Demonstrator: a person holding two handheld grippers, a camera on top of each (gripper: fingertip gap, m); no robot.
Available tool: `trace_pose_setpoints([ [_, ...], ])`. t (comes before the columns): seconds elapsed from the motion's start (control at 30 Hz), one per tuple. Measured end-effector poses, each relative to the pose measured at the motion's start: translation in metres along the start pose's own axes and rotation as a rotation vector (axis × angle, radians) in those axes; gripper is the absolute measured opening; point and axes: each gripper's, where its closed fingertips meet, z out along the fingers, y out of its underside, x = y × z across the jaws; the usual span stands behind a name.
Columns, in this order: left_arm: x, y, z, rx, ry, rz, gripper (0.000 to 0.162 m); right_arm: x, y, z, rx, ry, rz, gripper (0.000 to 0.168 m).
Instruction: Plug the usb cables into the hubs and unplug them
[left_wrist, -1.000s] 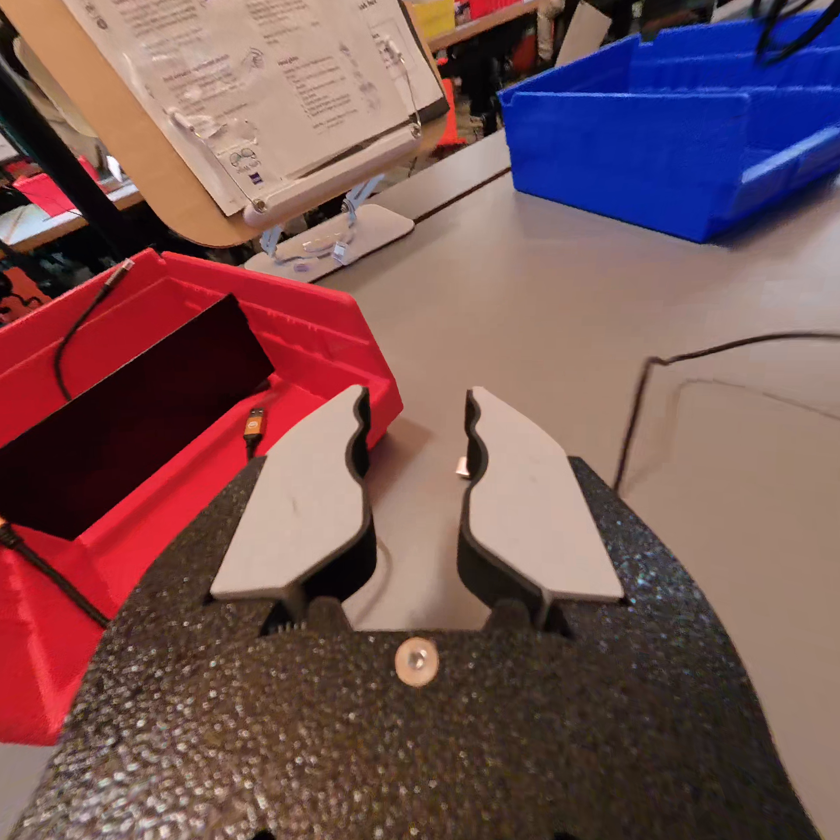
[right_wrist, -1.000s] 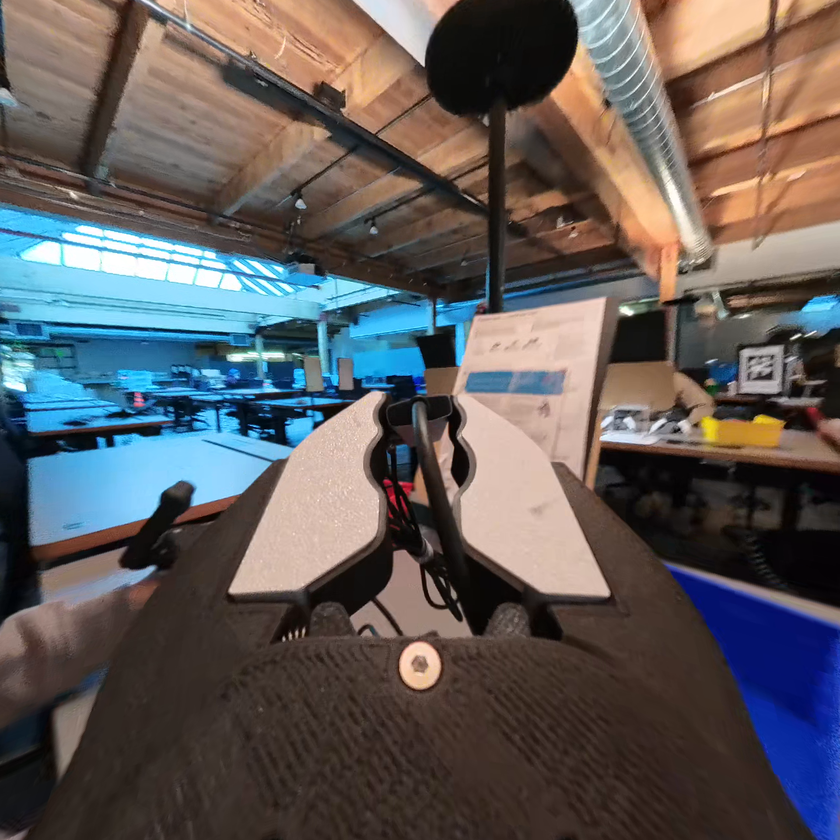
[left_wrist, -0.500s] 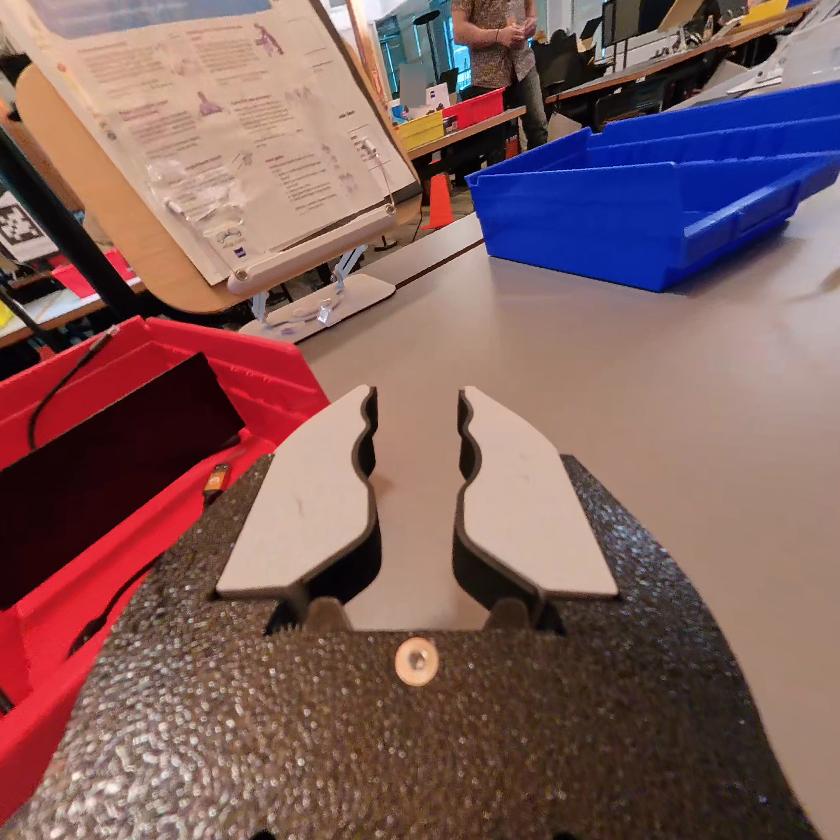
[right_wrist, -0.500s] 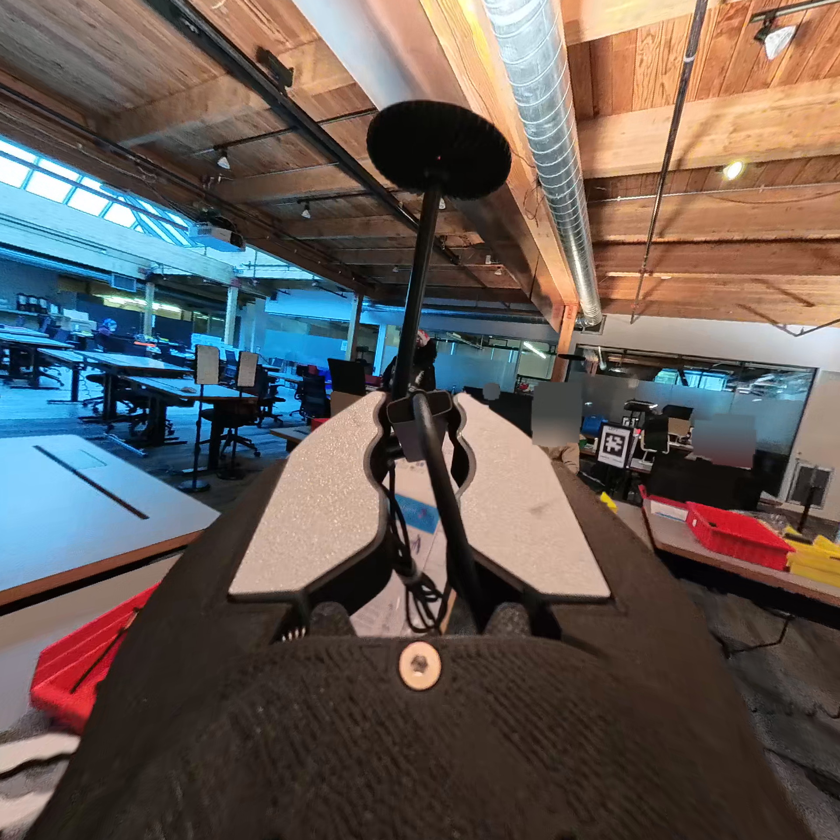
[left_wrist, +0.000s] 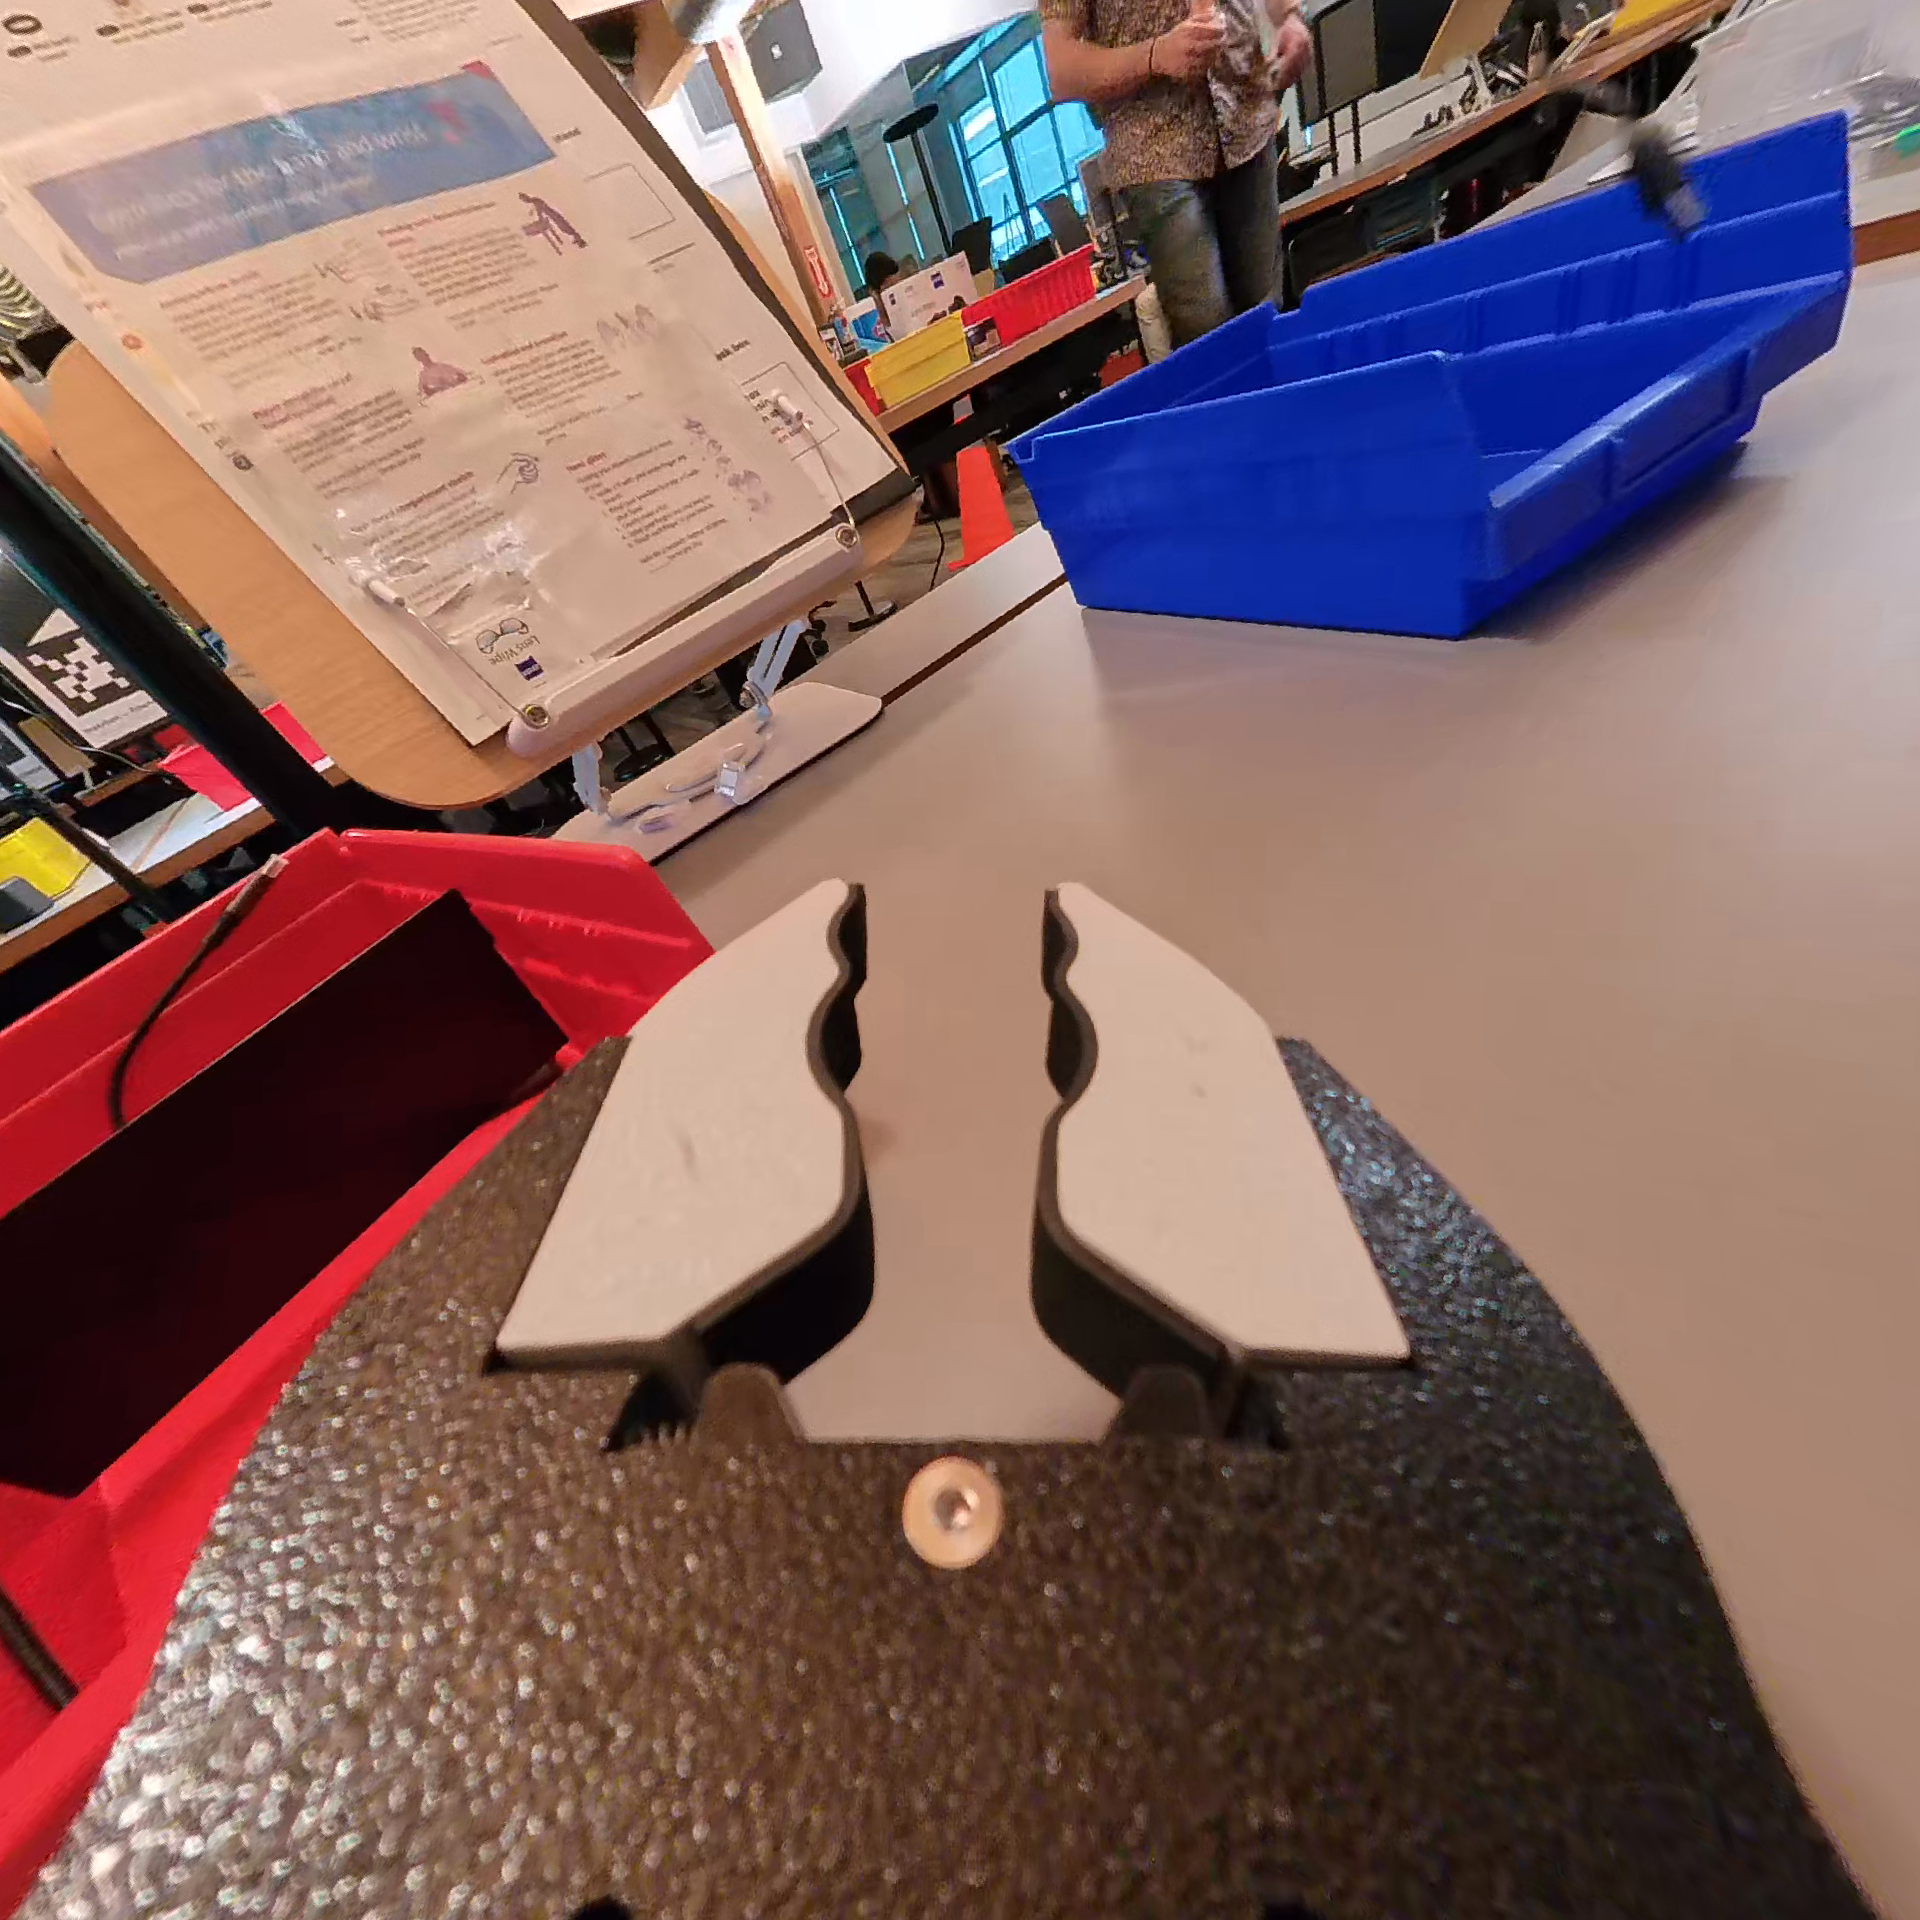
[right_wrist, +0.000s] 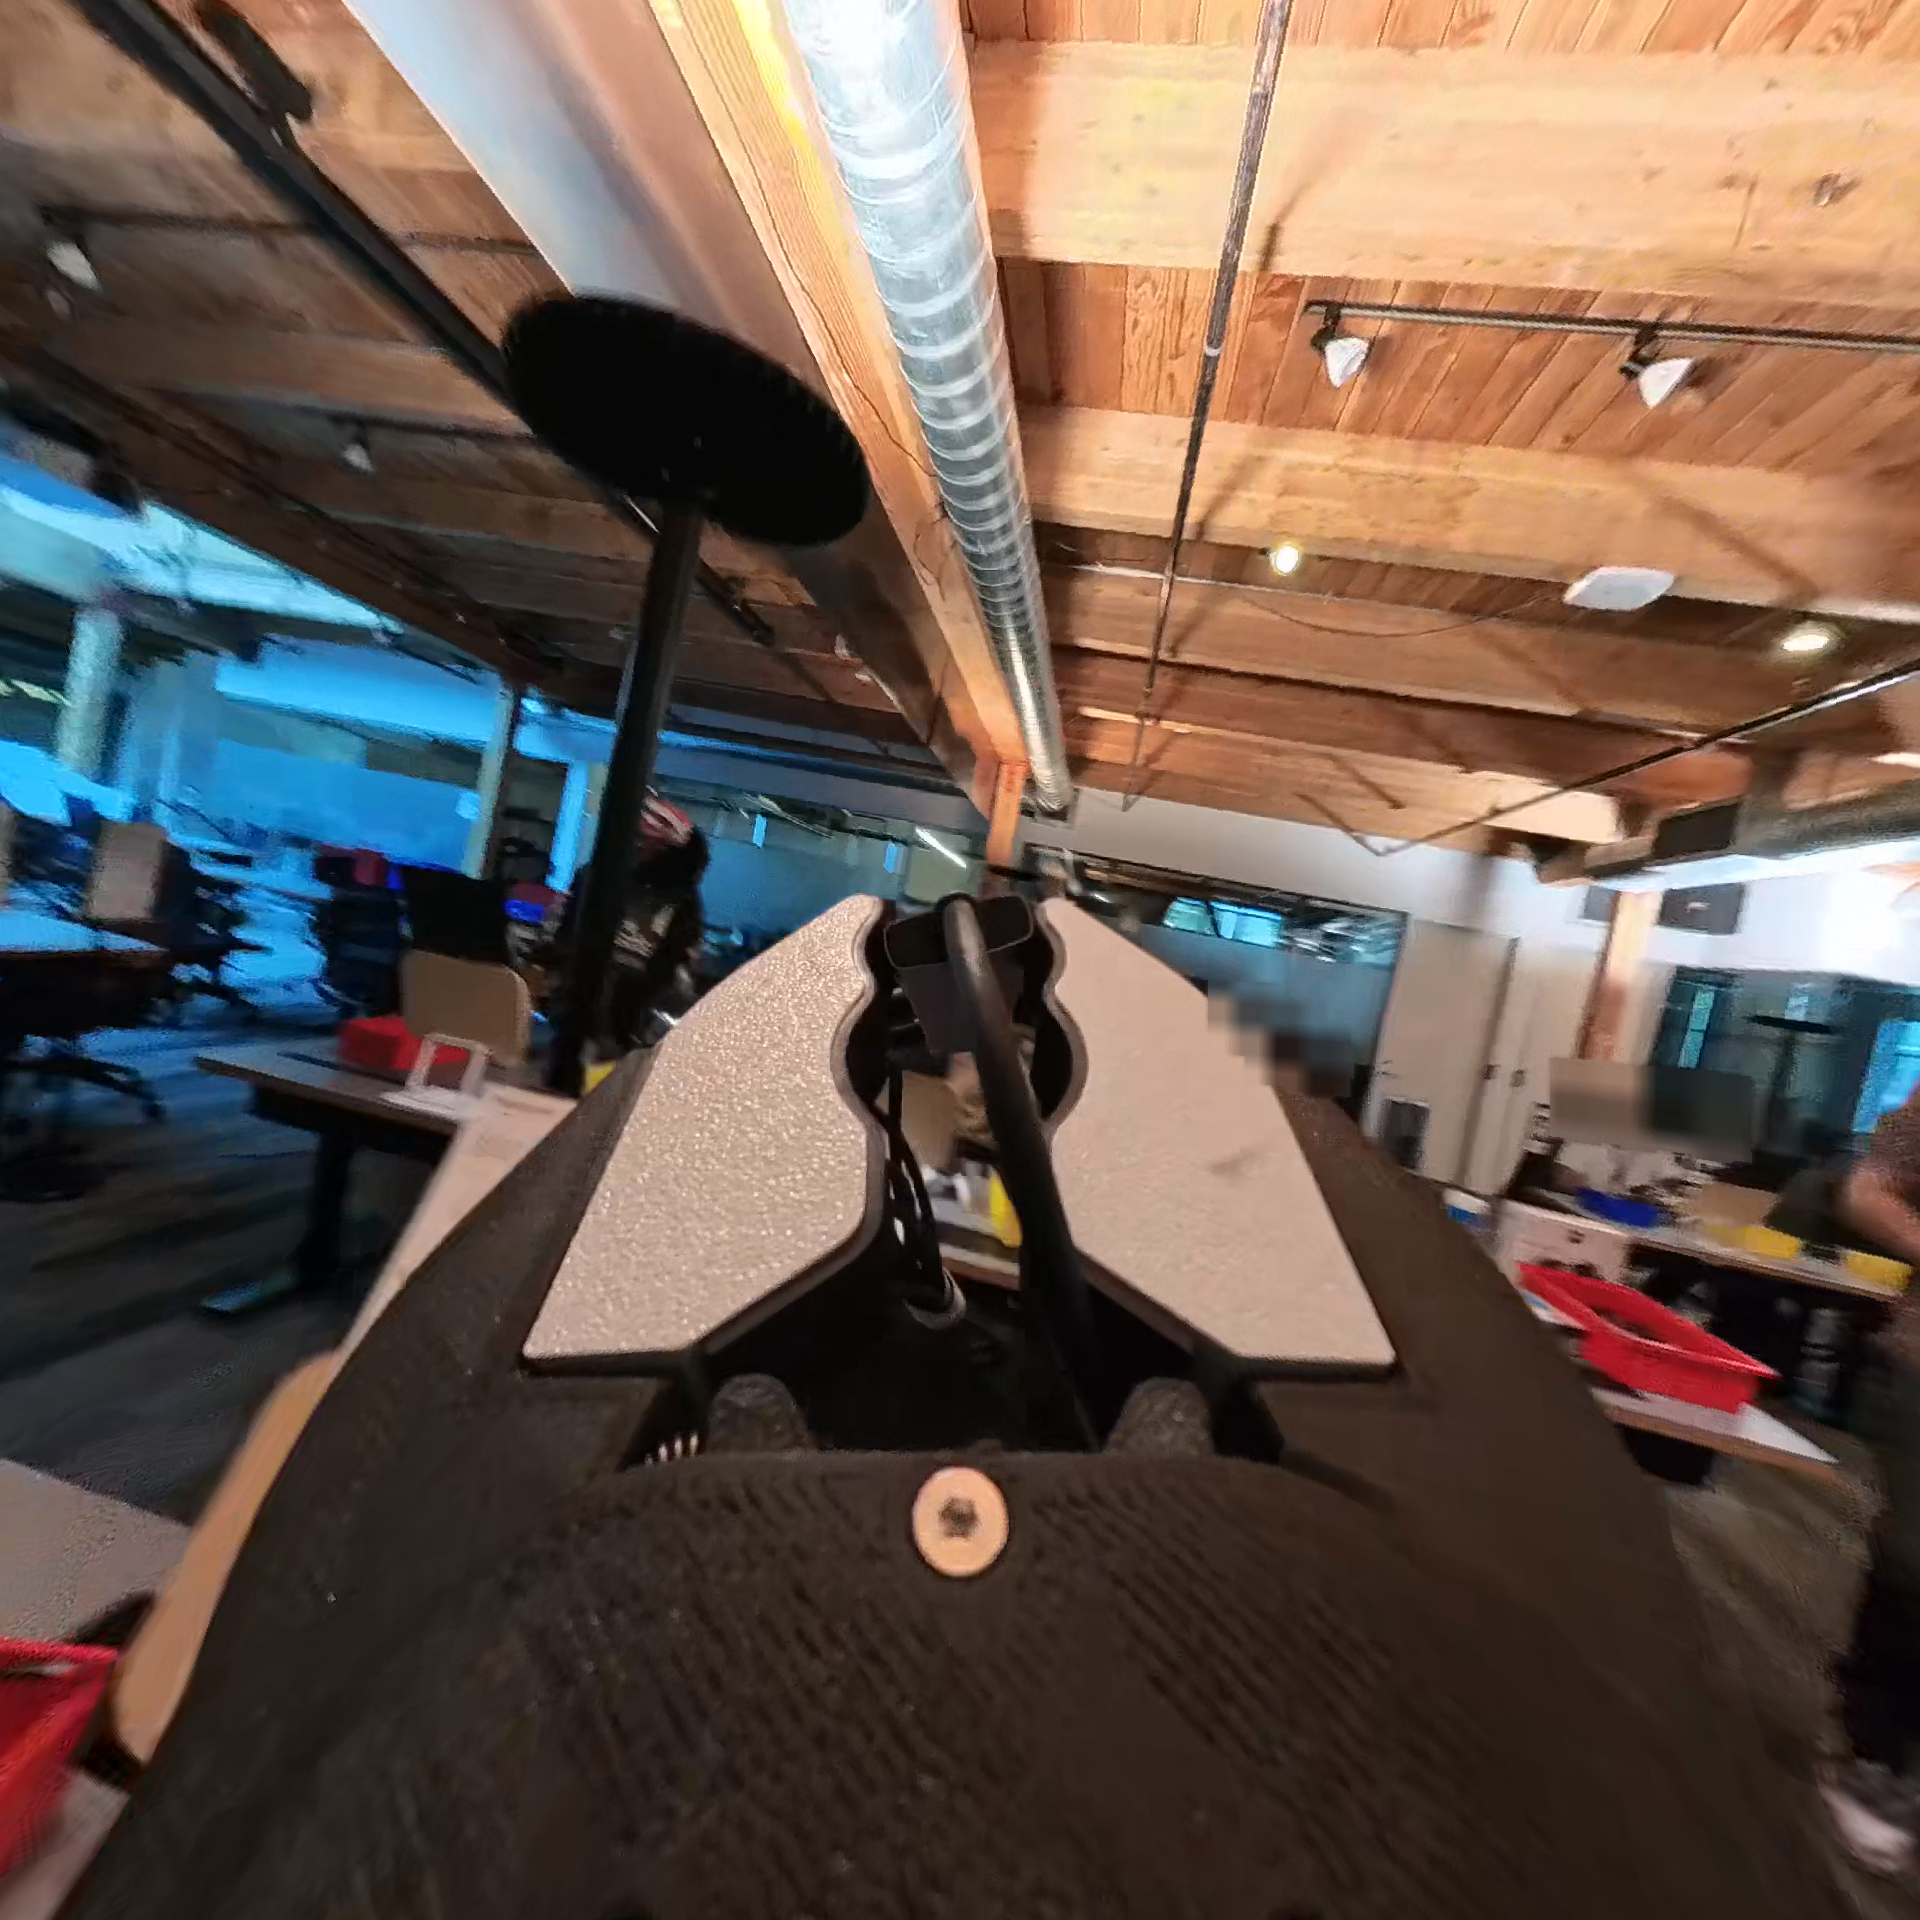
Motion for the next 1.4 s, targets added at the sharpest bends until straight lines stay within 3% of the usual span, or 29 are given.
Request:
trace_pose_setpoints([
  [0.1,0.000,0.000,0.000,0.003,0.001,-0.002,0.031,-0.001,0.057,-0.003,-0.140,0.017,-0.114,0.025],
  [0.3,0.001,-0.001,0.000,0.008,0.007,0.002,0.031,-0.029,0.214,-0.039,-0.483,-0.048,-0.183,0.024],
  [0.47,0.001,-0.002,-0.001,0.014,0.004,0.006,0.030,-0.080,0.329,-0.076,-0.799,-0.192,-0.059,0.025],
  [0.63,0.005,-0.001,0.000,0.008,0.012,0.027,0.029,-0.112,0.400,-0.099,-0.915,-0.182,0.153,0.025],
  [0.73,0.006,-0.001,0.000,0.011,0.014,0.040,0.029,-0.115,0.431,-0.109,-0.887,-0.113,0.427,0.025],
  [0.83,0.006,-0.002,-0.001,0.017,0.015,0.037,0.028,-0.094,0.450,-0.118,-0.735,0.014,0.766,0.025],
  [0.93,0.005,-0.003,-0.002,0.027,0.016,0.025,0.028,-0.067,0.469,-0.141,-0.601,0.157,0.895,0.025],
  [1.03,0.004,-0.003,-0.002,0.031,0.017,0.020,0.027,-0.035,0.471,-0.165,-0.474,0.305,0.941,0.025],
  [1.13,0.007,-0.002,-0.001,0.022,0.021,0.037,0.027,-0.019,0.476,-0.185,-0.462,0.375,0.938,0.025],
  [1.4,0.011,-0.001,0.001,0.009,0.025,0.078,0.026,-0.029,0.478,-0.210,-0.539,0.399,0.624,0.025],
])
